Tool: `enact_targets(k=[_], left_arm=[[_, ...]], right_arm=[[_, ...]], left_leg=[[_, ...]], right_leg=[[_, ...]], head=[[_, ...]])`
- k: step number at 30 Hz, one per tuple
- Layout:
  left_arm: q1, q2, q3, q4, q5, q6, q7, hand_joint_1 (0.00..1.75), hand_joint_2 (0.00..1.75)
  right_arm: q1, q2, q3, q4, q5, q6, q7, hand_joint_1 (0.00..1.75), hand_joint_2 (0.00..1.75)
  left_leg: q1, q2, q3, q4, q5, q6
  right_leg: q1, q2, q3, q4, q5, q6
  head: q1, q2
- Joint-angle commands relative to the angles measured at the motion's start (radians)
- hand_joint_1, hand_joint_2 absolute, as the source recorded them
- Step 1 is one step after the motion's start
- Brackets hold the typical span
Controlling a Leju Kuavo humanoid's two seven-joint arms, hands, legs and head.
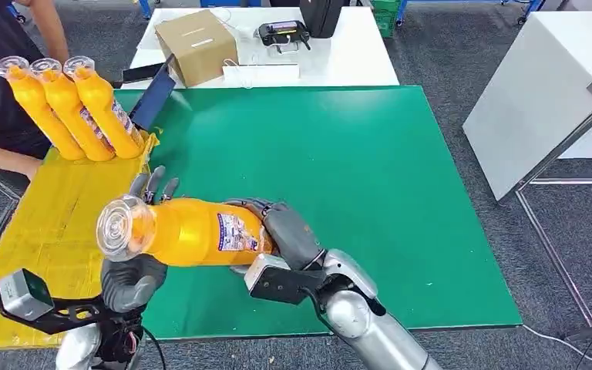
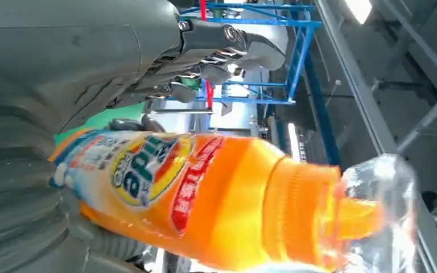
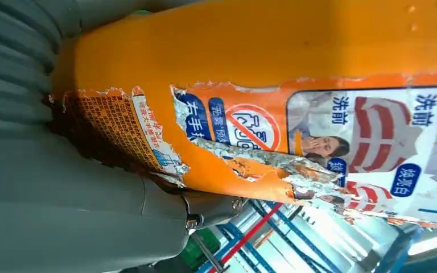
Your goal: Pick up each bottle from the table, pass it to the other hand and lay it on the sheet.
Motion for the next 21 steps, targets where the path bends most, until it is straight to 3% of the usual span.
enact_targets(k=[1, 21], left_arm=[[-0.037, 0.037, -0.010, 0.042, 0.012, 0.011, 0.017, 0.00, 1.75], [-0.052, 0.042, -0.007, 0.050, -0.028, 0.016, 0.014, 0.00, 1.75]], right_arm=[[-0.021, -0.034, 0.067, 0.020, 0.000, 0.031, -0.003, 1.75, 1.75], [-0.052, -0.013, 0.110, 0.071, 0.001, 0.036, -0.002, 1.75, 1.75]], left_leg=[[0.001, -0.002, 0.003, 0.000, -0.001, -0.001], [0.001, -0.001, 0.003, 0.000, -0.001, -0.002]], right_leg=[[0.000, 0.005, 0.003, 0.000, -0.001, -0.002], [0.001, 0.005, 0.003, 0.000, -0.001, -0.002]], head=[[0.000, 0.000], [0.000, 0.000]])
